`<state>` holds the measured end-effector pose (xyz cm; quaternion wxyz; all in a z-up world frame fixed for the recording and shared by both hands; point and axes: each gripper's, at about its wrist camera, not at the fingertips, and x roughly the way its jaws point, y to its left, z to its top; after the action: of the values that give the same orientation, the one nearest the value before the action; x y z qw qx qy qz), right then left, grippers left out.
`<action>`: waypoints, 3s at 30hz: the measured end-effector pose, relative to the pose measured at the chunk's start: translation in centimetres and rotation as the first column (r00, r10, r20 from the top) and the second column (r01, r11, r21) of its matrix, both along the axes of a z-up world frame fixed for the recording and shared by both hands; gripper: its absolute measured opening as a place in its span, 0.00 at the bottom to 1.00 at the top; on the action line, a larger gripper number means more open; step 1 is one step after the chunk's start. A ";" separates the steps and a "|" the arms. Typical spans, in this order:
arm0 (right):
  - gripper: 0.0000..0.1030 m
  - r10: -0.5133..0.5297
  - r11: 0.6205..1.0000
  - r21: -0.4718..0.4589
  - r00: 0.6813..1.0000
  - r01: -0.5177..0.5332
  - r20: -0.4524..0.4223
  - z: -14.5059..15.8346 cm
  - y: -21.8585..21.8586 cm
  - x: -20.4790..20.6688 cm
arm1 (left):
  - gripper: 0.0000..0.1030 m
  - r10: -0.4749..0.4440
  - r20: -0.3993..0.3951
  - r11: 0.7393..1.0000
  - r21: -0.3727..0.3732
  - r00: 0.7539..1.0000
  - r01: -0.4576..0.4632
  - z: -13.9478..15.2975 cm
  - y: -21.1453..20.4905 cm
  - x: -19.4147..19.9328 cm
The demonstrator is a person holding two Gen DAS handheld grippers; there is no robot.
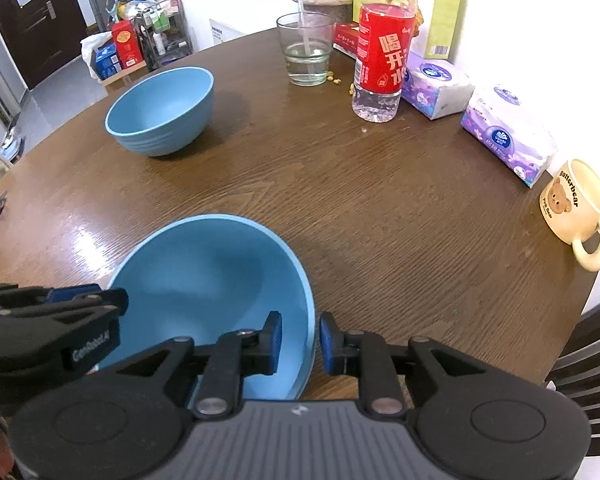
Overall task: Organize plates and bowls
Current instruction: 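Open both grippers to release the nested bowl, then withdraw both grippers and move toward the remaining light-blue bowl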
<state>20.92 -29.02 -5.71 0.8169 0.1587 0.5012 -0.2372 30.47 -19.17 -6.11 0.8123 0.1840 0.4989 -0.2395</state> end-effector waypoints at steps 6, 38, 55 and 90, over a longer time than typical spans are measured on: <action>0.53 0.009 1.000 0.012 1.000 -0.009 0.012 0.4 -0.6 -0.5 | 0.43 0.034 0.033 0.999 -0.010 0.999 -0.034 0.9 0.9 0.0; 1.00 0.159 0.985 0.055 0.983 -0.165 0.096 4.9 -0.5 0.2 | 1.00 0.269 0.096 0.961 -0.085 0.958 -0.262 6.8 8.3 0.6; 1.00 0.134 0.990 0.025 0.977 -0.140 0.166 11.0 4.9 4.1 | 1.00 0.218 0.183 0.972 -0.125 0.959 -0.198 14.0 13.8 4.9; 0.99 0.062 0.986 0.152 0.997 -0.069 0.048 6.6 -4.9 23.0 | 1.00 0.356 0.075 0.933 -0.091 0.931 -0.349 9.3 2.2 23.1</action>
<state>43.92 -33.88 0.91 0.8202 0.2096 0.5053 -0.1676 53.54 -16.94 3.22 0.8702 0.0710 0.4772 -0.0999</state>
